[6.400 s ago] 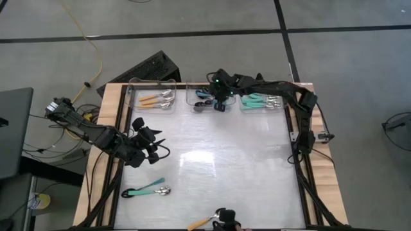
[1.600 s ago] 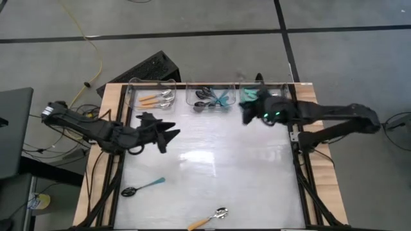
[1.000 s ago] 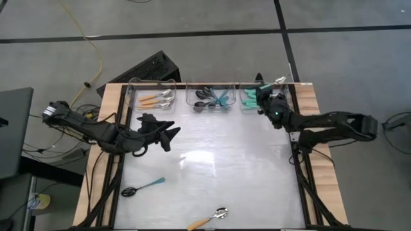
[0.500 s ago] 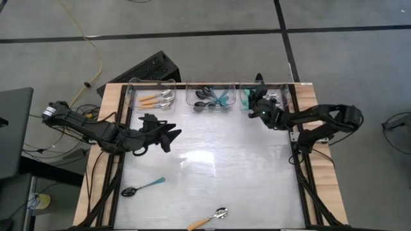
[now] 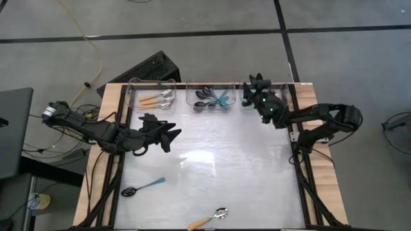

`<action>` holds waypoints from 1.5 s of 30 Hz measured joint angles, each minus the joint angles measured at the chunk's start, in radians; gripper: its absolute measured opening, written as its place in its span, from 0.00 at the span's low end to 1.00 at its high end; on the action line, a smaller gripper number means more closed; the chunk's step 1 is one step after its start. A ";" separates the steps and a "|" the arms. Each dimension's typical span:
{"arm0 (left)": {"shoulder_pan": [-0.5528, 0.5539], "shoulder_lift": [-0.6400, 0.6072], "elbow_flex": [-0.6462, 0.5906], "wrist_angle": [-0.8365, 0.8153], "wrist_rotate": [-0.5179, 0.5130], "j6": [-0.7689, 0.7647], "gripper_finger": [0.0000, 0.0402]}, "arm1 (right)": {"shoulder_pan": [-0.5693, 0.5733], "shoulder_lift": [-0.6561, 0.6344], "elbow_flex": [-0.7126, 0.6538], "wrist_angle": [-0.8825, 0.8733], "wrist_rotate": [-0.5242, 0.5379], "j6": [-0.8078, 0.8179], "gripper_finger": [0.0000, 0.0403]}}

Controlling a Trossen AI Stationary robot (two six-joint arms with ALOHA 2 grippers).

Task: Sort silverware by color (type)
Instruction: Put the blue spoon into the middle transparent bin

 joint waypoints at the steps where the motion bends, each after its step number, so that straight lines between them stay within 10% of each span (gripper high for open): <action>1: 0.000 0.000 0.000 0.000 -0.001 0.004 0.55 | 0.005 0.000 0.018 0.032 -0.003 -0.032 0.71; 7: 0.000 0.000 0.000 0.000 0.011 0.032 0.55 | 0.044 0.000 0.154 0.155 -0.234 -0.308 0.71; 13: -0.017 0.000 0.000 -0.025 0.299 0.181 0.55 | 0.160 -0.001 0.276 -0.038 -1.130 -0.699 0.71; 16: -0.046 0.016 0.000 -0.108 0.535 0.217 0.55 | 0.350 0.002 0.309 -0.289 -1.323 -0.799 0.71; 23: -0.283 0.127 0.000 -0.459 0.755 0.045 0.55 | 0.652 0.003 0.425 -0.747 -1.110 -1.048 0.71; 29: -0.480 0.287 0.000 -0.528 0.648 0.015 0.55 | 0.721 -0.001 0.452 -0.747 -0.962 -1.075 0.71; 45: -0.594 0.481 -0.172 -0.383 0.771 -0.219 0.51 | 0.735 0.000 0.450 -0.750 -0.936 -0.995 0.71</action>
